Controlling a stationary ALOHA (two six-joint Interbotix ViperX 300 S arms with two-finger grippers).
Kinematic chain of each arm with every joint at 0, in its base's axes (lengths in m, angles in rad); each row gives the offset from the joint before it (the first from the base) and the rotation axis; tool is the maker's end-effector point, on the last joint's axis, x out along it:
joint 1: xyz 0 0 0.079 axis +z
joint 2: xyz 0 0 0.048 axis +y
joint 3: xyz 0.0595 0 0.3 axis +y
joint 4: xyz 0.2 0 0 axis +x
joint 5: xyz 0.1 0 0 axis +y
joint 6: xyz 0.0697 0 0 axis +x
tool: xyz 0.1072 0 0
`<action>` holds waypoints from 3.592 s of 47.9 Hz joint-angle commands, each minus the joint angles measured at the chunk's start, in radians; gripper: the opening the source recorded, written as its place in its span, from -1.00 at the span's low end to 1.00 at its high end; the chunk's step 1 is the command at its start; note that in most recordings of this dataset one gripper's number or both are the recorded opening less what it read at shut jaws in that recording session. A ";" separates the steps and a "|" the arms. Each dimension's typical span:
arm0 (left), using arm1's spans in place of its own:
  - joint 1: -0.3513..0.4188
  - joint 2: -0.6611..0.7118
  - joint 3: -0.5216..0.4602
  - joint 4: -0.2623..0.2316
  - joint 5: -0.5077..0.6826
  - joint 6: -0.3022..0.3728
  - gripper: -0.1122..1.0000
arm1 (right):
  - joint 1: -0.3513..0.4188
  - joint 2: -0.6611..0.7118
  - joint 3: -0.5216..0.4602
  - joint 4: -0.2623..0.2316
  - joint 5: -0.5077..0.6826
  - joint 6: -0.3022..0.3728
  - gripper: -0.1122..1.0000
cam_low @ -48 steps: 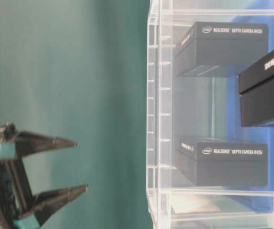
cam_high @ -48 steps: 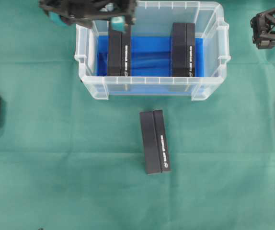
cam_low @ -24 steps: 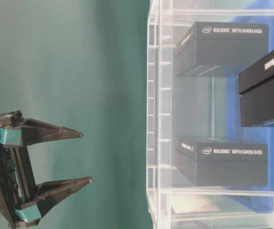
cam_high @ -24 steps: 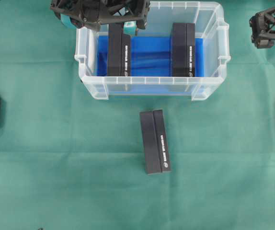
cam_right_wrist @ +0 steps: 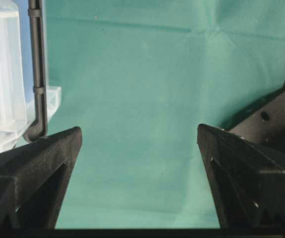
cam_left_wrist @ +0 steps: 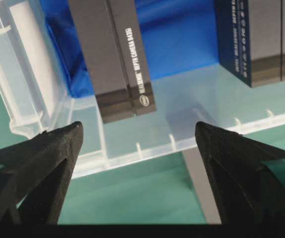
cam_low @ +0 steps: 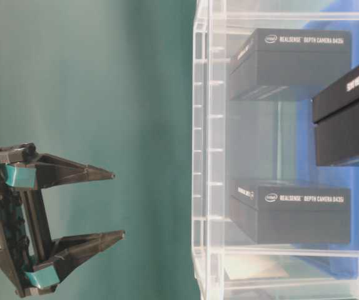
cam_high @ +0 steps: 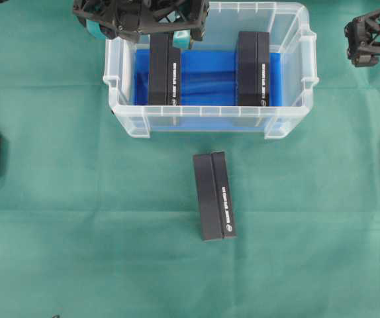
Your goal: Take out the box from the case.
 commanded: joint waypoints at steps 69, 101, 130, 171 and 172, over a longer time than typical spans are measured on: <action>0.006 0.002 0.095 0.014 -0.106 -0.023 0.89 | 0.009 -0.003 -0.009 0.002 -0.005 -0.002 0.86; 0.020 0.063 0.255 -0.005 -0.272 -0.046 0.89 | 0.028 -0.003 -0.008 0.003 -0.005 -0.002 0.86; 0.029 0.086 0.342 -0.005 -0.357 -0.054 0.89 | 0.044 -0.003 -0.008 0.012 -0.026 0.000 0.86; 0.041 0.100 0.382 -0.021 -0.417 -0.049 0.73 | 0.049 -0.002 -0.008 0.015 -0.038 0.005 0.85; 0.040 0.100 0.380 -0.025 -0.420 -0.049 0.66 | 0.051 -0.003 -0.008 0.015 -0.038 0.005 0.85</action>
